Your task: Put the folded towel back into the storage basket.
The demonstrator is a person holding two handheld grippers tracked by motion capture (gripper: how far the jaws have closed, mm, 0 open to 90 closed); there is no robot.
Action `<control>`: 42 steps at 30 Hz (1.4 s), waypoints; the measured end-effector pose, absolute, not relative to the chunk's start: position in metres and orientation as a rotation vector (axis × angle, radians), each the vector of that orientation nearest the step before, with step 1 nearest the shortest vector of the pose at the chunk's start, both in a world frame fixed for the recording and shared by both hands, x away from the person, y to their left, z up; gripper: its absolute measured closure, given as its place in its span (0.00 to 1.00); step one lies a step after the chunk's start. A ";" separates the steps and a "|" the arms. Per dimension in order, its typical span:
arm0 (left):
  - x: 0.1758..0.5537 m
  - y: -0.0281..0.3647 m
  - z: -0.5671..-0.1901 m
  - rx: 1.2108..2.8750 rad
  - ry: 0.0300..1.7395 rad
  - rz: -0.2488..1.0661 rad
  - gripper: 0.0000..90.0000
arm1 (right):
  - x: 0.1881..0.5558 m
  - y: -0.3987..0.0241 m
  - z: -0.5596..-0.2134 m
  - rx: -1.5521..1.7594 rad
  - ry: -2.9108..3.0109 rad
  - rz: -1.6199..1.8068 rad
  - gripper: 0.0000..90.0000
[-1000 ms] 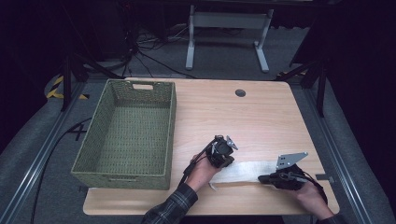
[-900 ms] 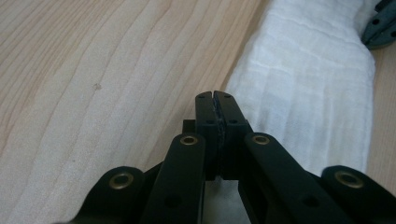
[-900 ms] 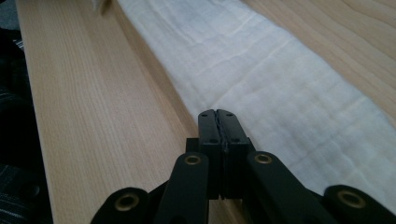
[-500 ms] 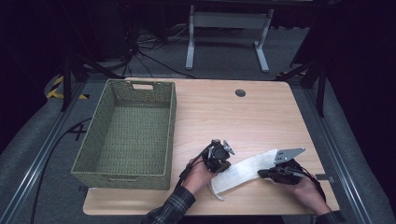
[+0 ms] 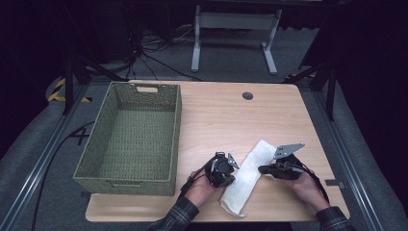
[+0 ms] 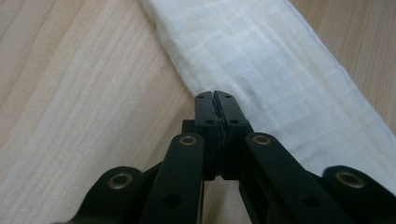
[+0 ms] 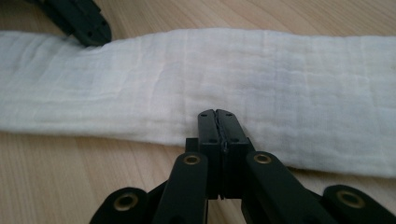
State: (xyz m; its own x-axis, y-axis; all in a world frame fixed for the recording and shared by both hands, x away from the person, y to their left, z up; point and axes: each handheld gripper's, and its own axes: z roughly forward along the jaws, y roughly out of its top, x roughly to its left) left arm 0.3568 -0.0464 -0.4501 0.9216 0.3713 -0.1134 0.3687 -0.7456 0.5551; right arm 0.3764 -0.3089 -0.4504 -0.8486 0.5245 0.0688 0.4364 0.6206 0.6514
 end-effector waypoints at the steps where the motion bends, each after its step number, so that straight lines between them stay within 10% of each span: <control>1: 0.355 -0.046 -0.451 2.479 0.528 0.010 0.99 | 0.378 -0.308 -0.451 0.804 2.713 1.039 1.00; 24: 0.337 -0.044 -0.444 2.451 0.483 0.020 0.96 | 0.400 -0.279 -0.449 0.701 2.720 1.064 0.99; 42: 0.357 -0.012 -0.448 2.388 0.645 0.141 0.56 | 0.358 -0.267 -0.435 0.293 2.923 1.172 0.41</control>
State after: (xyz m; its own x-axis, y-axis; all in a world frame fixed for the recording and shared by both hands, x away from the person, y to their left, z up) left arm 0.3568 -0.0121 -0.4476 0.8732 0.4834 -0.0627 0.4134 -0.6663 0.6206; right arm 0.3577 -0.2673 -0.4348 -0.9827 0.1633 0.0879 0.1788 0.7081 0.6831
